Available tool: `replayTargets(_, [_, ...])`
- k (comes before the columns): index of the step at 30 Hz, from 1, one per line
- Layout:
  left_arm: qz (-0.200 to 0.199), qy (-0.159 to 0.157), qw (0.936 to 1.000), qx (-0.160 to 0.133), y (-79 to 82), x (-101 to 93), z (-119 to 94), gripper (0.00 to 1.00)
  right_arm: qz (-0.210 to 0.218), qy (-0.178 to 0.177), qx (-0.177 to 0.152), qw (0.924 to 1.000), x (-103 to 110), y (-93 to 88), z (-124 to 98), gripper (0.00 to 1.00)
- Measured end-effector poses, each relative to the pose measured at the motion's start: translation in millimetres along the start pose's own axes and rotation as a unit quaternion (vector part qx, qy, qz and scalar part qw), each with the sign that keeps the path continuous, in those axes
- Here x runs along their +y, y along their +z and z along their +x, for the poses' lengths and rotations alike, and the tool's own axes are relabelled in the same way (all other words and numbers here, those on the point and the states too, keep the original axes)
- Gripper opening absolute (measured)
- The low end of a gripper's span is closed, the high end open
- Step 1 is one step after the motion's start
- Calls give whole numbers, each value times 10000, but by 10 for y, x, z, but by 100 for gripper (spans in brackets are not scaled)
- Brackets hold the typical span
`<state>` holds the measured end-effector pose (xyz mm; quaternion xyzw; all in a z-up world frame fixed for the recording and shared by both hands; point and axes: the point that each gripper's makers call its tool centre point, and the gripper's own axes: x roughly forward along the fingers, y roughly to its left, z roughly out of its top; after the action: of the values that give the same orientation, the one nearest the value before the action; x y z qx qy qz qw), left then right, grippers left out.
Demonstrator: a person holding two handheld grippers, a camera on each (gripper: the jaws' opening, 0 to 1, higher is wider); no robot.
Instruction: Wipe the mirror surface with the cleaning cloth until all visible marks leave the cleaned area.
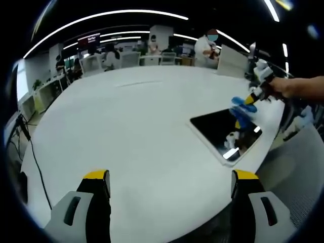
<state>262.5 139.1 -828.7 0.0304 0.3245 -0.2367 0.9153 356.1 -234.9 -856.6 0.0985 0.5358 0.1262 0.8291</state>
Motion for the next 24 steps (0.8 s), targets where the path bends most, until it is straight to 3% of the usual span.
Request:
replayTargets(10, [-7, -22, 10000, -33, 6, 1, 8, 99, -84, 33, 129, 9999, 217, -36, 189, 0])
replayTargets(24, [130, -131, 9998, -33, 24, -47, 23, 99, -51, -17, 209, 9998, 344, -63, 260, 0])
